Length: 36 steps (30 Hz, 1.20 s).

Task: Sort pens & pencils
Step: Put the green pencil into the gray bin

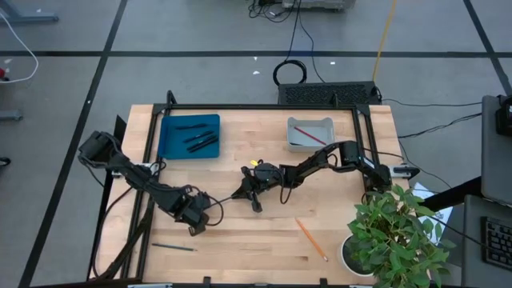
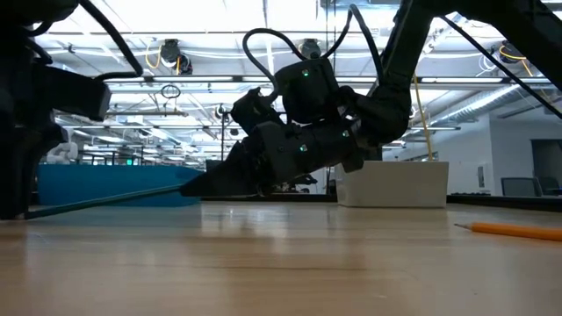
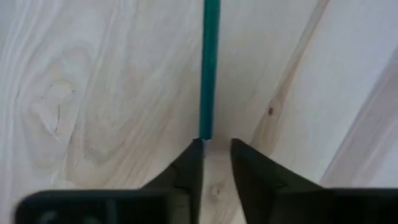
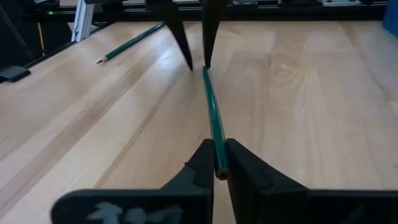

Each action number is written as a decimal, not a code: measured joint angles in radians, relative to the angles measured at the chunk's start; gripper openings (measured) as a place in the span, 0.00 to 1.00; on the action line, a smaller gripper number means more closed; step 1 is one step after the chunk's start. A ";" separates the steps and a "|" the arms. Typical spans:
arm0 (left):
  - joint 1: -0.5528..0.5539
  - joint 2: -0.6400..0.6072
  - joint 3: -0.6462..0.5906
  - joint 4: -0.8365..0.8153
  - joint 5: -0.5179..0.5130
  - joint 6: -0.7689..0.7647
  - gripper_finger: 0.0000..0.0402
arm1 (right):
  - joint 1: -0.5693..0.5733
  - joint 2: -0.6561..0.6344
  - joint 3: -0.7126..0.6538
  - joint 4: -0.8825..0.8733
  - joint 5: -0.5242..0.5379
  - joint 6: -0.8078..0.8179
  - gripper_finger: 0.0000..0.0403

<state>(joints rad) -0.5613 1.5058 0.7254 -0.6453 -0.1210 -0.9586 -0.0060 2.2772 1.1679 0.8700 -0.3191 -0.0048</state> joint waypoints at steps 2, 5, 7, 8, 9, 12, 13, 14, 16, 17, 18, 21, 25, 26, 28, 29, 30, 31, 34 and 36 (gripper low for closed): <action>0.004 -0.008 0.000 0.001 0.020 0.008 0.28 | 0.000 0.000 0.000 0.001 0.000 0.000 0.03; 0.018 -0.037 0.000 -0.002 0.062 0.004 0.37 | 0.000 0.000 0.000 0.002 0.000 0.000 0.03; 0.027 -0.076 0.000 -0.009 0.080 -0.010 0.42 | 0.000 -0.003 0.000 0.003 0.000 -0.001 0.03; 0.028 -0.101 0.000 -0.012 0.081 -0.012 0.43 | -0.001 -0.011 -0.001 -0.005 -0.001 -0.005 0.03; 0.028 -0.130 0.000 -0.013 0.076 -0.012 0.43 | -0.003 -0.023 -0.004 -0.017 -0.002 -0.015 0.03; 0.021 -0.233 0.004 0.011 -0.002 -0.003 0.43 | -0.019 -0.085 -0.028 -0.086 0.023 -0.047 0.02; 0.016 -0.269 0.004 0.008 -0.048 0.008 0.42 | -0.025 -0.111 -0.045 -0.104 0.027 -0.059 0.02; 0.008 -0.303 0.003 0.012 -0.099 0.027 0.42 | -0.031 -0.137 -0.067 -0.106 0.033 -0.069 0.02; -0.006 -0.366 0.003 0.034 -0.213 0.082 0.40 | -0.038 -0.205 -0.131 -0.103 0.058 -0.086 0.02; -0.011 -0.397 0.003 0.038 -0.272 0.116 0.39 | -0.042 -0.238 -0.167 -0.086 0.079 -0.095 0.02; -0.016 -0.425 0.003 0.042 -0.332 0.151 0.38 | -0.045 -0.278 -0.208 -0.066 0.104 -0.102 0.02; -0.017 -0.484 0.003 0.080 -0.497 0.286 0.36 | -0.059 -0.410 -0.359 0.008 0.195 -0.115 0.02; 0.000 -0.527 0.003 0.164 -0.686 0.489 0.35 | -0.060 -0.606 -0.580 0.148 0.280 -0.113 0.02; 0.009 -0.531 0.000 0.194 -0.716 0.538 0.35 | -0.059 -0.656 -0.634 0.178 0.295 -0.113 0.02; 0.037 -0.538 -0.015 0.308 -0.743 0.654 0.35 | -0.059 -0.757 -0.730 0.224 0.326 -0.112 0.02; 0.054 -0.541 -0.030 0.369 -0.736 0.720 0.35 | -0.060 -0.801 -0.768 0.244 0.331 -0.108 0.02; 0.074 -0.542 -0.051 0.438 -0.714 0.779 0.35 | -0.060 -0.847 -0.805 0.260 0.335 -0.097 0.02; 0.098 -0.542 -0.078 0.530 -0.673 0.834 0.35 | -0.059 -0.896 -0.843 0.272 0.334 -0.086 0.02; 0.192 -0.540 -0.190 0.830 -0.488 0.972 0.35 | -0.058 -1.022 -0.919 0.276 0.327 -0.063 0.02; 0.269 -0.534 -0.274 1.028 -0.343 1.017 0.35 | -0.059 -1.097 -0.960 0.254 0.329 -0.046 0.02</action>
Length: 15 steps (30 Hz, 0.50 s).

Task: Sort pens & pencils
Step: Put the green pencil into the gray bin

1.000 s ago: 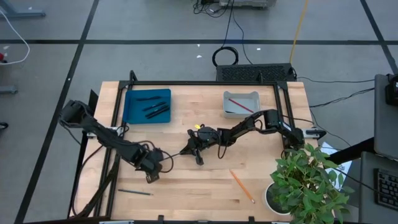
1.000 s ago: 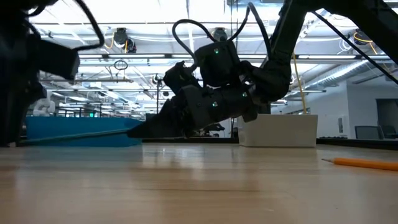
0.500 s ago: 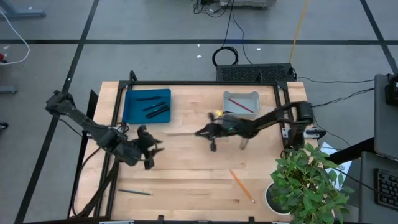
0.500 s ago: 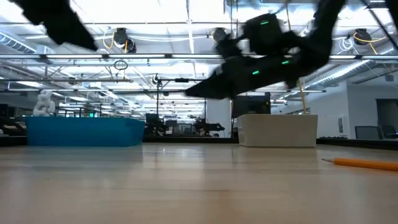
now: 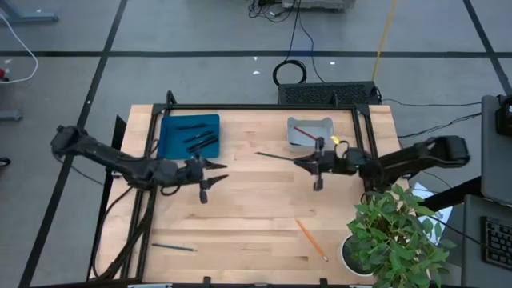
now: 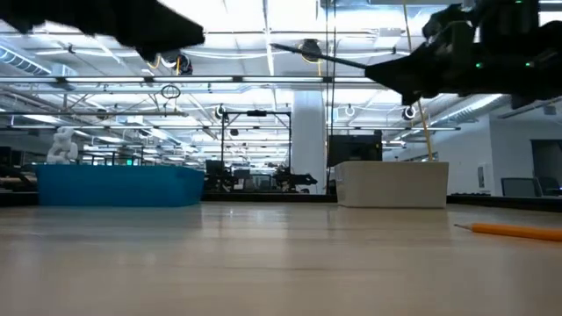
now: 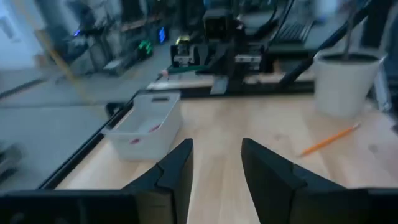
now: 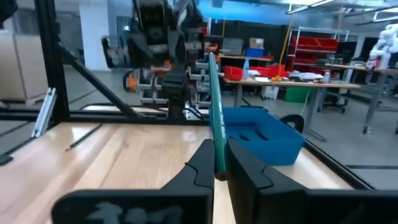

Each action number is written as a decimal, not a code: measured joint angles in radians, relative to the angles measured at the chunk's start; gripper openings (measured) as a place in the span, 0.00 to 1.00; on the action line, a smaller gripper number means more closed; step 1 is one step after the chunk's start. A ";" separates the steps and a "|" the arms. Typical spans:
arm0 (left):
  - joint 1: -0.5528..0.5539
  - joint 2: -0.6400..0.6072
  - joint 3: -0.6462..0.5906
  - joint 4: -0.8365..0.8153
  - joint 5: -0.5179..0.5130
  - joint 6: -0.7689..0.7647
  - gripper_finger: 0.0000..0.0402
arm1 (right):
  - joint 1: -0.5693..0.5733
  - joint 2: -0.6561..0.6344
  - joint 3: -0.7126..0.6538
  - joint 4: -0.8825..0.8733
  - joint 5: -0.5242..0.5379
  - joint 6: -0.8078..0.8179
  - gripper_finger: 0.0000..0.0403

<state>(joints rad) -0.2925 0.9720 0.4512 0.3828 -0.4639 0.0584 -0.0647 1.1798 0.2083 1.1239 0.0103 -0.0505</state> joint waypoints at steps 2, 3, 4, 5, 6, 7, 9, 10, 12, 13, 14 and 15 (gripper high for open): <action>0.075 0.004 -0.076 0.138 0.098 0.009 0.35 | 0.000 -0.059 -0.027 -0.023 0.002 0.011 0.02; 0.106 0.003 -0.104 0.183 0.131 0.005 0.35 | 0.000 -0.087 -0.041 -0.039 0.008 0.012 0.02; 0.132 -0.004 -0.123 0.208 0.154 -0.012 0.35 | 0.000 -0.106 -0.048 -0.057 0.017 0.012 0.02; 0.153 -0.019 -0.134 0.210 0.183 -0.029 0.35 | 0.000 -0.119 -0.053 -0.074 0.021 0.013 0.02; 0.168 -0.034 -0.140 0.204 0.213 -0.040 0.35 | 0.000 -0.134 -0.060 -0.093 0.023 0.018 0.02; 0.176 -0.046 -0.140 0.199 0.235 -0.045 0.35 | 0.000 -0.143 -0.065 -0.113 0.023 0.026 0.02; 0.179 -0.073 -0.140 0.168 0.255 -0.048 0.35 | 0.000 -0.143 -0.064 -0.128 0.023 0.036 0.02; 0.175 -0.080 -0.141 0.166 0.256 -0.049 0.35 | 0.000 -0.143 -0.064 -0.135 0.023 0.039 0.02; 0.170 -0.096 -0.140 0.164 0.255 -0.047 0.35 | 0.000 -0.140 -0.064 -0.135 0.023 0.039 0.02; 0.166 -0.103 -0.140 0.163 0.255 -0.042 0.35 | 0.000 -0.136 -0.064 -0.134 0.023 0.039 0.02; 0.162 -0.105 -0.140 0.167 0.255 -0.040 0.35 | 0.000 -0.136 -0.064 -0.136 0.023 0.039 0.02; 0.159 -0.105 -0.140 0.167 0.254 -0.039 0.35 | 0.000 -0.136 -0.064 -0.137 0.023 0.039 0.02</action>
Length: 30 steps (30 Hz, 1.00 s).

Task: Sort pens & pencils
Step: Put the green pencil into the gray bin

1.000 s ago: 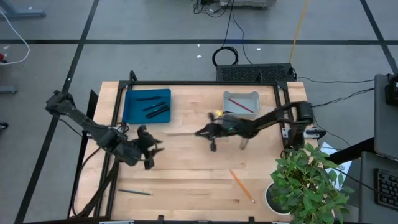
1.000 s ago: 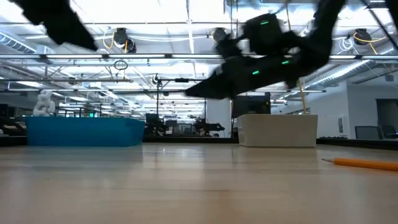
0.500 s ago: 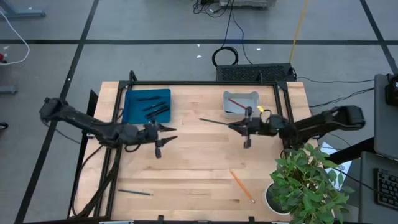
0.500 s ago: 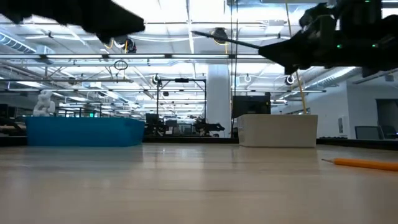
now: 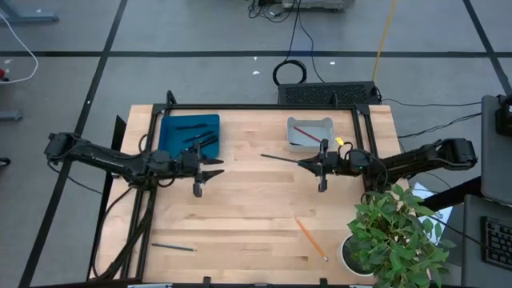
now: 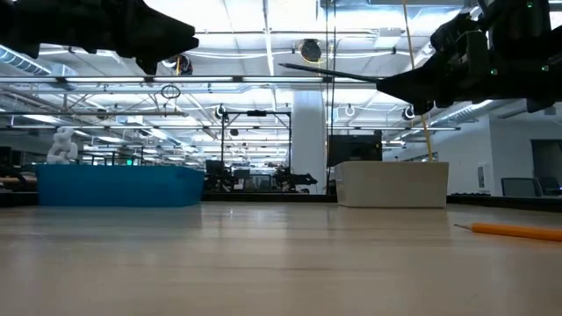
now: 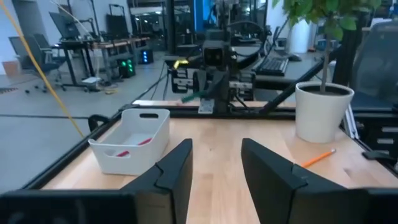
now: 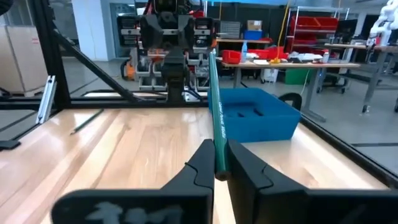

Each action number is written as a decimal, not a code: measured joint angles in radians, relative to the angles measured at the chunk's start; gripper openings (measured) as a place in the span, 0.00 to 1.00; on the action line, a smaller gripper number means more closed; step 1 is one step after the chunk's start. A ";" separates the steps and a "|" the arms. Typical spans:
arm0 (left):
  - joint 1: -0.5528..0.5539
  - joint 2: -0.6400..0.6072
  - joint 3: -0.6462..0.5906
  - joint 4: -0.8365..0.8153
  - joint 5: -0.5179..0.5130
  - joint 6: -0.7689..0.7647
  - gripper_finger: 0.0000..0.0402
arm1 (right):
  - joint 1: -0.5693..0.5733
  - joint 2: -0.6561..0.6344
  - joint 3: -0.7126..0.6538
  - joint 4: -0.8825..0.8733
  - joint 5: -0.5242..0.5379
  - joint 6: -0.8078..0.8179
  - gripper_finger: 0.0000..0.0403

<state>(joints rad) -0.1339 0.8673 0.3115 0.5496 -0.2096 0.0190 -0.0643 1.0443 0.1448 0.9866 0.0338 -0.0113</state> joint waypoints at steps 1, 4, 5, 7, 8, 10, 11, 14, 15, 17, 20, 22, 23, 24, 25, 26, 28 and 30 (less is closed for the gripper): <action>-0.002 0.001 0.000 -0.003 -0.001 0.002 0.35 | 0.000 0.000 0.000 0.003 0.001 0.000 0.02; -0.006 0.001 0.000 -0.003 -0.005 0.003 0.35 | 0.000 0.000 0.000 0.003 0.143 0.021 0.02; -0.006 0.001 0.000 -0.003 -0.006 0.003 0.35 | -0.004 0.000 0.000 0.002 0.224 0.028 0.02; -0.006 0.001 0.000 -0.004 -0.008 0.003 0.35 | -0.023 0.000 0.000 -0.003 0.355 0.028 0.02; -0.006 0.001 0.000 -0.002 -0.008 0.003 0.35 | -0.037 0.000 0.000 -0.013 0.418 0.033 0.02; -0.006 0.001 0.000 -0.002 -0.008 0.003 0.35 | -0.066 -0.001 0.001 -0.054 0.529 0.046 0.02; -0.006 0.001 0.000 -0.003 -0.008 0.003 0.35 | -0.082 -0.001 0.001 -0.092 0.571 0.051 0.02; -0.006 0.001 0.000 -0.003 -0.009 0.003 0.35 | -0.128 -0.011 0.001 -0.242 0.625 0.083 0.02; -0.006 0.001 0.000 -0.003 -0.009 0.003 0.35 | -0.140 -0.020 0.001 -0.292 0.623 0.100 0.02; -0.006 0.001 0.000 -0.003 -0.009 0.003 0.35 | -0.157 -0.051 0.009 -0.404 0.618 0.126 0.02; -0.006 0.001 0.000 -0.006 -0.009 0.003 0.35 | -0.159 -0.126 0.065 -0.630 0.588 0.134 0.02; -0.006 0.001 0.000 -0.007 -0.009 0.003 0.35 | -0.158 -0.183 0.121 -0.787 0.541 0.158 0.02; -0.006 0.001 0.000 -0.007 -0.009 0.003 0.35 | -0.158 -0.208 0.151 -0.859 0.514 0.170 0.02; -0.006 0.001 0.000 -0.008 -0.009 0.003 0.35 | -0.157 -0.231 0.173 -0.925 0.488 0.180 0.02; -0.006 0.001 0.000 -0.008 -0.009 0.003 0.35 | -0.157 -0.250 0.192 -0.982 0.470 0.185 0.02; -0.006 0.001 0.000 -0.008 -0.009 0.002 0.35 | -0.157 -0.266 0.206 -1.029 0.459 0.187 0.02; -0.006 0.001 0.000 -0.009 -0.009 -0.003 0.35 | -0.157 -0.295 0.223 -1.108 0.459 0.188 0.02; -0.006 0.001 0.000 -0.009 -0.009 -0.007 0.35 | -0.157 -0.323 0.232 -1.178 0.456 0.193 0.02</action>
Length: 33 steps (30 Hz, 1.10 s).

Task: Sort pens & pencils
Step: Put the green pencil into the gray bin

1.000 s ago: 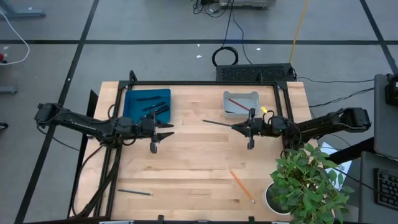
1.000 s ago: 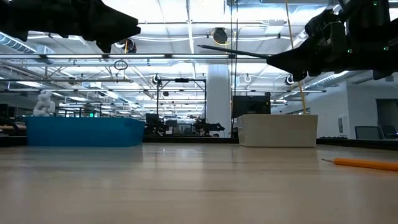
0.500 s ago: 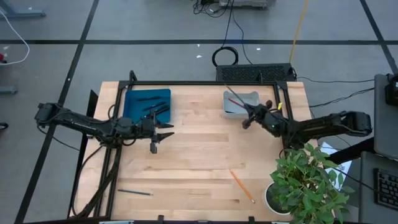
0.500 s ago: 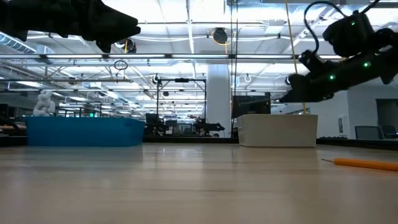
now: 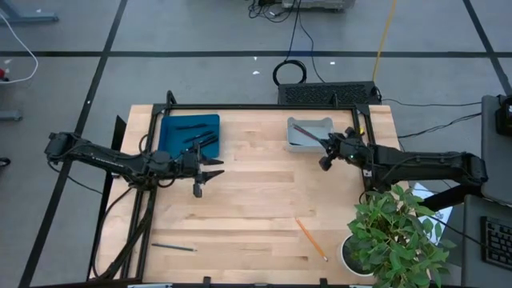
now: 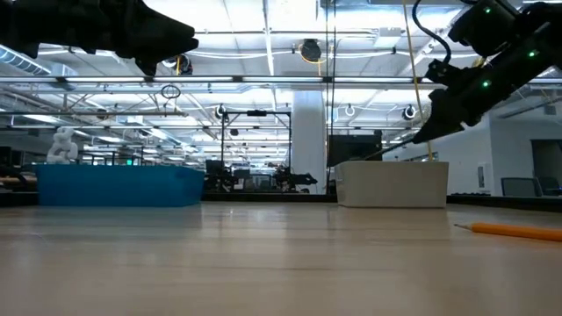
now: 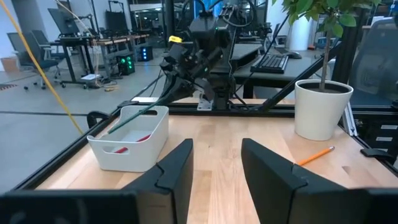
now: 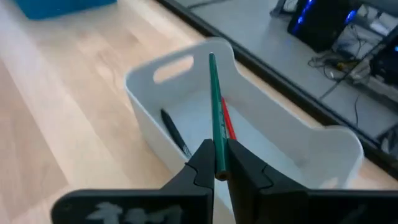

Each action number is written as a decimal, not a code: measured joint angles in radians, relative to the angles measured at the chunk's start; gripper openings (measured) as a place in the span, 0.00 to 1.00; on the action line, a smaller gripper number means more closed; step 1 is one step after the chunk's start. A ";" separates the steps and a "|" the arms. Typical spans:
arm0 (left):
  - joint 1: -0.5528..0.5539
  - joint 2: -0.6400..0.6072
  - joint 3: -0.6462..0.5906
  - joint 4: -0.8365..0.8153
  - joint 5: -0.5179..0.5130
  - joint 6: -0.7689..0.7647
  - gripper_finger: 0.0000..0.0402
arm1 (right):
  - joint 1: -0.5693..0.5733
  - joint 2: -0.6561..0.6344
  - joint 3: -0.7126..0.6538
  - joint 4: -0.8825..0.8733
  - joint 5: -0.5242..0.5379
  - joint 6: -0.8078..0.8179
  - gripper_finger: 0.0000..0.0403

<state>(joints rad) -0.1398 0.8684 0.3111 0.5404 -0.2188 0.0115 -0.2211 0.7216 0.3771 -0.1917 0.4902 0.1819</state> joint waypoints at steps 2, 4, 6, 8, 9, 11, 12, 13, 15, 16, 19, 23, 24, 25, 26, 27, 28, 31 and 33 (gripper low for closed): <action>0.000 0.000 0.000 -0.001 0.000 -0.006 0.35 | 0.000 -0.024 0.003 -0.051 -0.006 0.019 0.02; 0.000 0.000 0.000 -0.007 0.000 -0.010 0.35 | -0.001 -0.037 0.004 -0.069 -0.039 0.024 0.02; 0.000 0.000 0.000 -0.008 0.000 -0.009 0.35 | -0.002 -0.038 0.004 -0.083 -0.058 0.022 0.02; 0.000 0.000 0.000 -0.007 0.000 -0.010 0.35 | -0.002 -0.038 0.004 -0.079 -0.060 0.018 0.03; 0.000 0.000 0.000 -0.008 0.000 -0.012 0.35 | -0.002 -0.038 0.004 -0.073 -0.060 0.011 0.04; 0.000 0.000 0.000 -0.007 0.000 -0.014 0.35 | -0.002 -0.038 0.004 -0.066 -0.060 0.000 0.08; 0.000 0.000 0.000 -0.007 0.000 -0.014 0.35 | -0.002 -0.038 0.004 -0.066 -0.061 -0.004 0.10; 0.000 0.000 0.000 -0.007 0.000 -0.014 0.35 | -0.002 -0.038 0.004 -0.066 -0.061 -0.005 0.13; 0.000 0.000 0.000 -0.008 0.000 -0.015 0.35 | -0.002 -0.038 0.004 -0.066 -0.060 -0.006 0.19; 0.000 0.000 0.000 -0.008 0.000 -0.015 0.35 | -0.002 -0.038 0.004 -0.066 -0.060 -0.006 0.22; 0.000 0.000 0.000 -0.008 0.000 -0.015 0.35 | -0.002 -0.038 0.004 -0.062 -0.050 -0.007 0.32; 0.000 0.000 0.000 -0.009 0.000 -0.017 0.35 | -0.002 -0.046 0.014 -0.061 -0.048 -0.045 0.45; 0.000 0.000 0.000 -0.011 0.000 -0.017 0.35 | -0.002 -0.050 0.027 -0.059 -0.050 -0.048 0.47; 0.000 0.000 0.000 -0.015 0.000 -0.017 0.35 | -0.001 -0.055 0.038 -0.050 -0.065 -0.049 0.49; 0.000 0.000 0.000 -0.015 0.000 -0.017 0.35 | 0.000 -0.061 0.049 -0.032 -0.098 -0.052 0.50; 0.000 0.000 0.000 -0.015 0.000 -0.017 0.35 | 0.000 -0.065 0.056 0.008 -0.154 -0.056 0.52; 0.000 0.000 0.000 -0.015 0.000 -0.017 0.35 | 0.000 -0.067 0.056 0.065 -0.219 -0.057 0.52; 0.000 0.000 0.000 -0.015 0.000 -0.017 0.35 | 0.002 -0.059 0.040 0.280 -0.418 -0.059 0.53; 0.000 0.000 0.000 -0.015 0.001 -0.024 0.35 | 0.018 -0.037 0.009 0.432 -0.508 -0.061 0.52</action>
<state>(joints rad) -0.1398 0.8680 0.3115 0.5255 -0.2178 -0.0122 -0.2029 0.6846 0.3861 0.2406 -0.0182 0.1211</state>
